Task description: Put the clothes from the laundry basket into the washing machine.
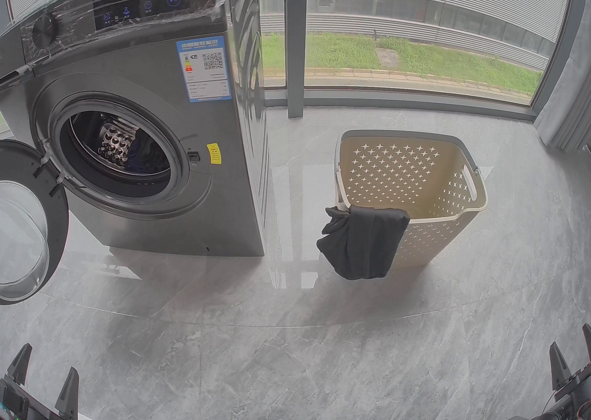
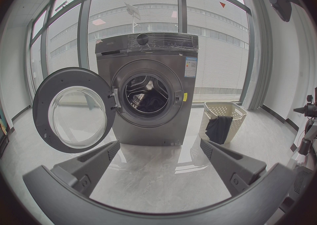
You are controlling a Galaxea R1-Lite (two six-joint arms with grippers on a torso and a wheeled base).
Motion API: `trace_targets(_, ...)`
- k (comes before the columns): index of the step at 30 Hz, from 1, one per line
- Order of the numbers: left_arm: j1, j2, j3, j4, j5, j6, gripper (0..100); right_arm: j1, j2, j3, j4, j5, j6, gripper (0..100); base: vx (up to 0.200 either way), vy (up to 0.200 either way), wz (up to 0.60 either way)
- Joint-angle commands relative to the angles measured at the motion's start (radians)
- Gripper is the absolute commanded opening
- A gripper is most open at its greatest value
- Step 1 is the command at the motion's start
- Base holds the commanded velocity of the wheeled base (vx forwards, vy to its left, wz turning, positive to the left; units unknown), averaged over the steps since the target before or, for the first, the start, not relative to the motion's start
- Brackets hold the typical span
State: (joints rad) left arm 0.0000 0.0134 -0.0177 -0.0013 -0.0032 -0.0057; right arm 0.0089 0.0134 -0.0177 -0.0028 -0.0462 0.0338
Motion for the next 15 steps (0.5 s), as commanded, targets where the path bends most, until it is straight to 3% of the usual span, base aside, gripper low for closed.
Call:
trace_targets(1,0.0,-0.013,0.018,0.0,0.0,0.0,100,0.0,-0.013,0.018,0.0,0.0,-0.002,100,0.0,0.0,0.0)
trace_targets(15,0.0,-0.013,0.018,0.001,0.0,-0.003,100,-0.003,-0.013,0.018,0.003,0.0,-0.028,100,0.0,0.0,0.0)
